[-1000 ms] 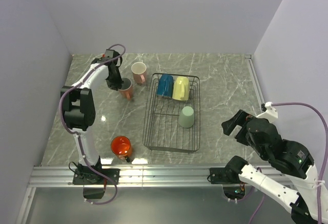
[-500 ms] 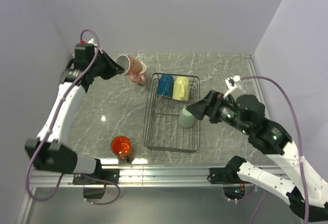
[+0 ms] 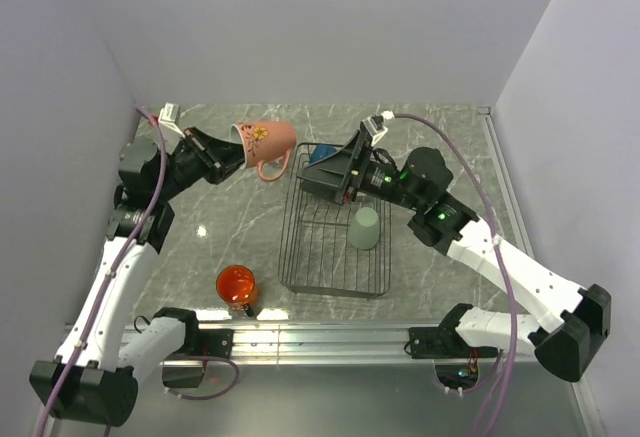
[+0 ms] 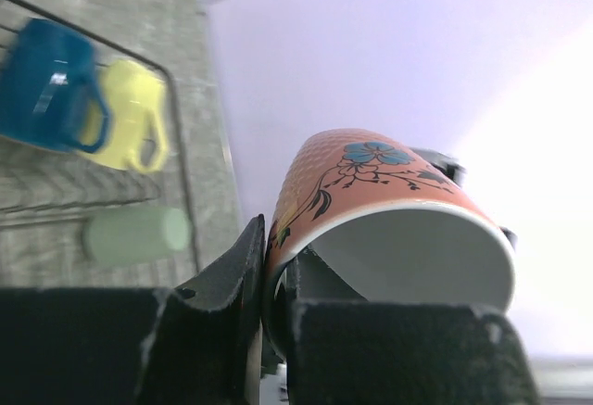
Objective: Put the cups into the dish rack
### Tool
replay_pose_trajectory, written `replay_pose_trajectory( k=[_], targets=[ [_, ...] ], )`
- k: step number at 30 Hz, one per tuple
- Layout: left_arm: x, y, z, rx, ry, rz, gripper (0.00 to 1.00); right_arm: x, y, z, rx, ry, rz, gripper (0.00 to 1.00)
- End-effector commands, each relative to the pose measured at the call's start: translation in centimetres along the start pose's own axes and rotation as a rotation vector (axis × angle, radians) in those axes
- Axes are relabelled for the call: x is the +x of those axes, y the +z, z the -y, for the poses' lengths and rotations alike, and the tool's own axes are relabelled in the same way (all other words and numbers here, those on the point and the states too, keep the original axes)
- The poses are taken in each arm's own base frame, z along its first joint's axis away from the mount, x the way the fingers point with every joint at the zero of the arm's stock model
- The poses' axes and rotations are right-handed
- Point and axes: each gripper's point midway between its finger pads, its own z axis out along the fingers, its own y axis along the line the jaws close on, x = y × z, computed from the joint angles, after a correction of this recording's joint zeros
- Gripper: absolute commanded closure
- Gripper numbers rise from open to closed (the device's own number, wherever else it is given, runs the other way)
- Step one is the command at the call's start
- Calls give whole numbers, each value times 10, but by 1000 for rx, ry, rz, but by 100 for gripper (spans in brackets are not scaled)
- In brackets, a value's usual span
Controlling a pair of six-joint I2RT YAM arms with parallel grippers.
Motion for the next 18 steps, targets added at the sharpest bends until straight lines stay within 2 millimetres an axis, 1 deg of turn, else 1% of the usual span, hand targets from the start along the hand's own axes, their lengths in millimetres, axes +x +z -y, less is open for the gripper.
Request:
replay_pose_trajectory(
  k=[1, 5, 6, 7, 9, 10, 14, 15, 18],
  targets=[
    [1, -25, 74, 267, 54, 24, 100, -3, 2, -47, -176, 9, -24, 7],
    [6, -37, 81, 281, 69, 36, 100, -3, 11, -39, -167, 55, -18, 9],
    [8, -40, 83, 284, 75, 36, 100, -3, 12, -42, -189, 62, -16, 10],
    [11, -41, 82, 282, 72, 29, 100, -2, 16, -36, -185, 100, -23, 11],
    [14, -43, 81, 286, 67, 18, 100, 2, 20, -41, -203, 108, -41, 11],
    [16, -42, 77, 282, 48, 11, 100, 2, 25, -42, -203, 96, -44, 11],
    [20, -47, 79, 307, 36, 12, 100, 8, 39, -49, -207, 89, -72, 13],
    [21, -47, 79, 309, 35, 9, 100, 10, 41, -52, -220, 88, -79, 15],
    [23, -46, 77, 306, 29, -13, 100, 12, 50, -56, -229, 93, -85, 24]
  ],
)
